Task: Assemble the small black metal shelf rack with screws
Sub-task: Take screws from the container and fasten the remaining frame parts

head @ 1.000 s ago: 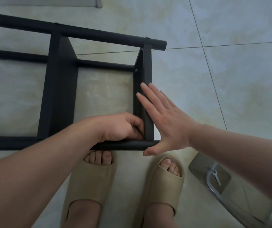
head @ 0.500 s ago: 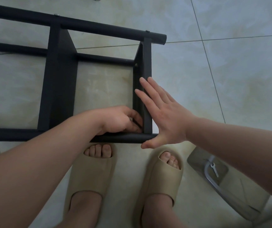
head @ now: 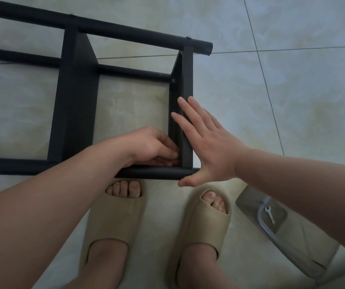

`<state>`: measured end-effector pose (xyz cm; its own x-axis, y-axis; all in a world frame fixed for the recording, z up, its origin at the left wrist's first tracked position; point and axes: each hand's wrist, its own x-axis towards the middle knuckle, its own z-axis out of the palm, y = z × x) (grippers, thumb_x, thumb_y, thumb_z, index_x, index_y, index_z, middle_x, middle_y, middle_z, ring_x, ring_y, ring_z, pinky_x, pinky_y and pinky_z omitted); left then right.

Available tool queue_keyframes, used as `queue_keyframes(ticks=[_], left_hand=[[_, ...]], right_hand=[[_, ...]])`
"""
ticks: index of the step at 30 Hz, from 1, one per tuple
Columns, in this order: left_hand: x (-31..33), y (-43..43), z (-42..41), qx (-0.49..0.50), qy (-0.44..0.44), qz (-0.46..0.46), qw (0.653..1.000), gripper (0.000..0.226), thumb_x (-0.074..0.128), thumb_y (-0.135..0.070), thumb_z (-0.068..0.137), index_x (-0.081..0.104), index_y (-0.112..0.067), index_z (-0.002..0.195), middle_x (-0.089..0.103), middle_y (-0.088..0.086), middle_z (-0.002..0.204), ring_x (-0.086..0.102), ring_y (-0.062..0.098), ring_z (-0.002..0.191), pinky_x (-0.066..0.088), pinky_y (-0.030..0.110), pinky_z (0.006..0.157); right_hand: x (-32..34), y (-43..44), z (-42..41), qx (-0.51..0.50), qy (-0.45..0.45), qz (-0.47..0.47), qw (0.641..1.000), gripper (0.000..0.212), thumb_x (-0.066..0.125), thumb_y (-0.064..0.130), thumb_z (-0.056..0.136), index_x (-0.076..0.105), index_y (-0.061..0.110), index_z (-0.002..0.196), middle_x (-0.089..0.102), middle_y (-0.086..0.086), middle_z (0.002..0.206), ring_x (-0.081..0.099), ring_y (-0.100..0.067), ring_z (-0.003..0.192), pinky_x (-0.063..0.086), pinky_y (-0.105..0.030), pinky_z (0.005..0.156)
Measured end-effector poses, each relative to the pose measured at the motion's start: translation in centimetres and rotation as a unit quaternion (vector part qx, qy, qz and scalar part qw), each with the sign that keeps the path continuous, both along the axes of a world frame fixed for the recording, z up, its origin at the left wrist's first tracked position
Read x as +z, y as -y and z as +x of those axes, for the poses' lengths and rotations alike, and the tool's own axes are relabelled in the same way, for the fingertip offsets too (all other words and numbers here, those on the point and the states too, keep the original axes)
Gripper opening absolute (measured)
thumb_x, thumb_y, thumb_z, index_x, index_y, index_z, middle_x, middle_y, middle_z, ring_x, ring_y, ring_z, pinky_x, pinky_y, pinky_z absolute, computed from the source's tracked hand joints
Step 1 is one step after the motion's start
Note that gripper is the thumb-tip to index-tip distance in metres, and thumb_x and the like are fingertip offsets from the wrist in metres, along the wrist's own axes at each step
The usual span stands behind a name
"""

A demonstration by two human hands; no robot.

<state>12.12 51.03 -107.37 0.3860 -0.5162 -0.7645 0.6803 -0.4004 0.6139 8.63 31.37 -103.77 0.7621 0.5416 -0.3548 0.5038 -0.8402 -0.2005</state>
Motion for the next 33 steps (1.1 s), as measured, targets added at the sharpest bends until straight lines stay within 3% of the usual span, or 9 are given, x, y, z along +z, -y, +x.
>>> queue_keyframes(ticks=[9, 13, 16, 19, 22, 25, 33], left_hand=[[0.2, 0.6, 0.2, -0.058, 0.027, 0.010, 0.998, 0.013, 0.071, 0.004, 0.081, 0.077, -0.006, 0.087, 0.076, 0.012, 0.078, 0.073, 0.017, 0.067, 0.053, 0.018, 0.057], [-0.1, 1.0, 0.3, -0.041, -0.027, -0.013, 0.999, 0.018, 0.064, 0.005, 0.083, 0.079, -0.005, 0.080, 0.076, 0.018, 0.088, 0.076, 0.024, 0.082, 0.060, 0.027, 0.072], [-0.3, 1.4, 0.2, -0.043, -0.048, -0.011, 0.998, 0.019, 0.065, 0.007, 0.082, 0.078, -0.004, 0.073, 0.076, 0.018, 0.085, 0.076, 0.025, 0.081, 0.060, 0.028, 0.070], [-0.3, 1.7, 0.1, -0.048, -0.057, 0.001, 0.997, 0.010, 0.066, 0.005, 0.083, 0.074, 0.001, 0.087, 0.076, 0.020, 0.089, 0.075, 0.030, 0.086, 0.061, 0.034, 0.078], [-0.4, 1.7, 0.0, -0.047, -0.070, 0.012, 0.996, 0.017, 0.065, 0.003, 0.084, 0.073, 0.005, 0.099, 0.074, 0.024, 0.098, 0.072, 0.036, 0.099, 0.057, 0.042, 0.093], [-0.5, 1.8, 0.0, -0.050, -0.081, 0.017, 0.995, 0.020, 0.063, 0.001, 0.086, 0.072, 0.007, 0.103, 0.074, 0.025, 0.103, 0.071, 0.036, 0.103, 0.055, 0.044, 0.098], [-0.4, 1.6, 0.0, -0.071, -0.101, 0.006, 0.992, 0.015, 0.059, -0.003, 0.089, 0.075, -0.001, 0.089, 0.075, 0.016, 0.086, 0.071, 0.024, 0.077, 0.056, 0.032, 0.080]], right_hand=[[-0.2, 0.0, -0.1, -0.002, 0.004, 0.009, 1.000, 0.137, 0.044, 0.096, 0.065, 0.003, 0.007, 0.161, -0.018, -0.013, 0.168, -0.022, -0.029, 0.154, 0.006, -0.054, 0.126], [-0.2, 0.0, 0.0, -0.002, 0.002, 0.007, 1.000, 0.137, 0.044, 0.096, 0.065, 0.002, 0.008, 0.161, -0.019, -0.012, 0.168, -0.023, -0.028, 0.153, 0.006, -0.055, 0.125], [-0.1, 0.0, -0.1, 0.000, 0.002, 0.007, 1.000, 0.137, 0.044, 0.096, 0.065, 0.001, 0.008, 0.161, -0.019, -0.012, 0.167, -0.024, -0.028, 0.153, 0.006, -0.055, 0.126], [-0.1, 0.0, -0.1, 0.000, 0.004, 0.006, 1.000, 0.137, 0.045, 0.096, 0.065, 0.002, 0.008, 0.161, -0.019, -0.012, 0.168, -0.023, -0.028, 0.153, 0.005, -0.054, 0.126], [-0.2, 0.0, -0.1, 0.002, 0.009, 0.006, 1.000, 0.137, 0.044, 0.096, 0.066, 0.002, 0.007, 0.161, -0.018, -0.013, 0.168, -0.022, -0.029, 0.154, 0.007, -0.055, 0.126], [-0.2, 0.0, -0.1, 0.001, 0.009, 0.008, 1.000, 0.137, 0.044, 0.096, 0.066, 0.002, 0.008, 0.161, -0.017, -0.013, 0.168, -0.022, -0.029, 0.154, 0.007, -0.056, 0.125], [-0.1, 0.0, -0.2, 0.002, 0.013, 0.004, 1.000, 0.136, 0.042, 0.096, 0.066, 0.003, 0.008, 0.161, -0.016, -0.013, 0.168, -0.022, -0.029, 0.154, 0.006, -0.056, 0.126]])
